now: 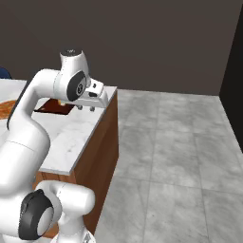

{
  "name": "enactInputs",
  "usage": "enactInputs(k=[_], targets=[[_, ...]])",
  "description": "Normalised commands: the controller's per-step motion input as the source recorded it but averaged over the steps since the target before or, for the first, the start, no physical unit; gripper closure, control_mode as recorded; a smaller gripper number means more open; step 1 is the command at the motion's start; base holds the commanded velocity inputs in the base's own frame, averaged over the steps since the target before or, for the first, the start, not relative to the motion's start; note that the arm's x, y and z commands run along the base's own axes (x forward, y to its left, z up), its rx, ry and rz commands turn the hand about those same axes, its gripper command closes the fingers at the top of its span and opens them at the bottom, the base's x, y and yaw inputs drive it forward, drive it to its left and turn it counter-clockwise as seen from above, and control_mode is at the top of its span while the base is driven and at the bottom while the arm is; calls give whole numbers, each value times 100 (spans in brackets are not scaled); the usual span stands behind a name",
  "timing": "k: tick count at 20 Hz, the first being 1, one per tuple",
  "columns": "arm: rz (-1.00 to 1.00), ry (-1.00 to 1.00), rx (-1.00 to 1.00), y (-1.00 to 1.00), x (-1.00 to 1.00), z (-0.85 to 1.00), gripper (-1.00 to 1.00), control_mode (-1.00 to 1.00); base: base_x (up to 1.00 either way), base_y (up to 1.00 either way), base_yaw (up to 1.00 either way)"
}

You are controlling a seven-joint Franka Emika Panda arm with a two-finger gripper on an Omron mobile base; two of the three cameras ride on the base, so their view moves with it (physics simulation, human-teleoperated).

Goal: Take the pizza cutter from the drawer on the left and place it on the dining counter for cutting.

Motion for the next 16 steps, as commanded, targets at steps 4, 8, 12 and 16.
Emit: enactInputs(k=[4,8,12,16], targets=[[0,0,0,16,-3,-17,-100,-100,0,0,0],[0,0,-5,69,-8,-28,-100,-100,0,0,0],[4,0,-8,81,-24,-28,-100,-100,0,0,0],[9,0,-8,68,-24,-25,-100,-100,0,0,0]])
